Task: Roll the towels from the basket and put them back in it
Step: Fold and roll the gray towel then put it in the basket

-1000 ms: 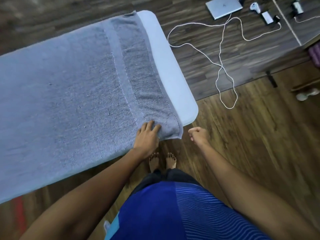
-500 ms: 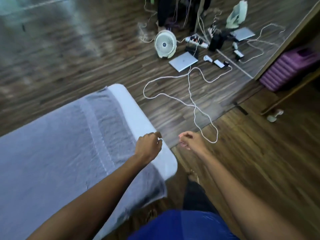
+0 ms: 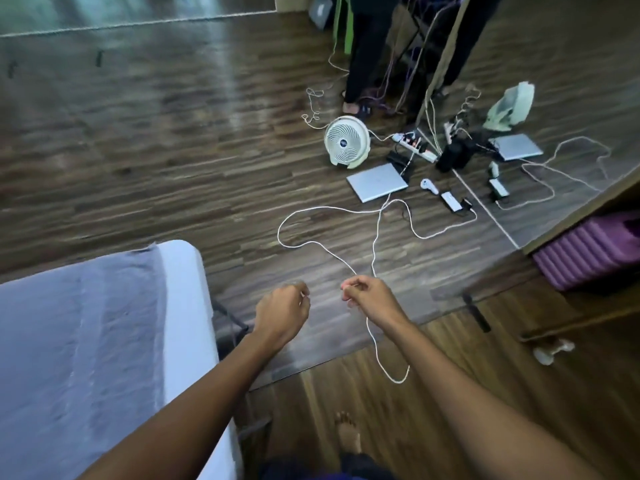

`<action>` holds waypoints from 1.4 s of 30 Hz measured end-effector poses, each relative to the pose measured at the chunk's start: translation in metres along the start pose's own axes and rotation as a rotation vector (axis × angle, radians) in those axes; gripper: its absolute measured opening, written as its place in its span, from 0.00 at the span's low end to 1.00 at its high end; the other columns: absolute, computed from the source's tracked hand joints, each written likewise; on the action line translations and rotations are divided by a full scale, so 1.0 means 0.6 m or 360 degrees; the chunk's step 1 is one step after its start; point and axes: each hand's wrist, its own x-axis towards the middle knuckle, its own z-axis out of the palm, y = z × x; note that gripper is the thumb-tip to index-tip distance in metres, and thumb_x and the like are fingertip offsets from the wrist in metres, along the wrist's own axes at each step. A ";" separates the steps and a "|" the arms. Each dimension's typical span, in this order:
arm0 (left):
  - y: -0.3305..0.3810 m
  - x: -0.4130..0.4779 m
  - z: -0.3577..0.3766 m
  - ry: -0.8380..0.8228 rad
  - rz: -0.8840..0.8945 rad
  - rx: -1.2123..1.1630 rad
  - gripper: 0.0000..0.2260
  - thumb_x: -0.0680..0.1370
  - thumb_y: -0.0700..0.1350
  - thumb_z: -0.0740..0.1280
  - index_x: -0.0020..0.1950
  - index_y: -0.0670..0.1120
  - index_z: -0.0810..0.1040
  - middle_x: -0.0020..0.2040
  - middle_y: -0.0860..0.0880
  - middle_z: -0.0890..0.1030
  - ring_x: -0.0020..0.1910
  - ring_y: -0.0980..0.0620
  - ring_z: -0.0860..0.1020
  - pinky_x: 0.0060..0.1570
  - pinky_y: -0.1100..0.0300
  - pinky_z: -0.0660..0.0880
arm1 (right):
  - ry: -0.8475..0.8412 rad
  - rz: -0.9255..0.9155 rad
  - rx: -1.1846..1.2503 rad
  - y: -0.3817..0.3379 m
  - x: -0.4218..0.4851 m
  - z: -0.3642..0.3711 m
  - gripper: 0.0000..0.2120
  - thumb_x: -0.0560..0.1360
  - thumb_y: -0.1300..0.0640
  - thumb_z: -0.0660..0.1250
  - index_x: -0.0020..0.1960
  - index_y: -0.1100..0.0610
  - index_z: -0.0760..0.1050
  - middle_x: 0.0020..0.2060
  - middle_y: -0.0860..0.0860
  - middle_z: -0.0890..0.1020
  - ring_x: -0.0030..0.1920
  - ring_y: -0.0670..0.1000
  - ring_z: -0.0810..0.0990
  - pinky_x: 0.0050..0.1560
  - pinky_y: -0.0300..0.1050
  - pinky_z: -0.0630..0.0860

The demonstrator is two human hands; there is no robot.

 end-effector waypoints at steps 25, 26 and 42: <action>-0.365 -0.075 -0.076 0.0902 -0.2086 -0.0556 0.11 0.71 0.48 0.56 0.42 0.47 0.76 0.39 0.48 0.81 0.42 0.43 0.81 0.41 0.50 0.77 | -0.1717 -0.1257 -0.1440 -0.294 0.335 0.609 0.06 0.74 0.62 0.66 0.45 0.54 0.80 0.38 0.50 0.83 0.45 0.54 0.82 0.43 0.42 0.71; -0.365 -0.082 -0.057 0.0923 -0.2185 -0.0570 0.11 0.72 0.48 0.55 0.41 0.47 0.76 0.41 0.47 0.81 0.42 0.43 0.80 0.41 0.50 0.77 | -0.1758 -0.1343 -0.1535 -0.294 0.343 0.630 0.06 0.74 0.62 0.65 0.46 0.55 0.80 0.41 0.52 0.84 0.46 0.55 0.82 0.43 0.43 0.70; -0.257 -0.058 0.077 0.0638 -0.2727 -0.0810 0.29 0.79 0.47 0.63 0.78 0.51 0.56 0.79 0.44 0.53 0.77 0.42 0.53 0.72 0.44 0.58 | -0.2309 -0.2371 -0.2177 -0.274 0.451 0.694 0.25 0.72 0.68 0.65 0.68 0.56 0.72 0.64 0.57 0.70 0.64 0.61 0.68 0.64 0.54 0.68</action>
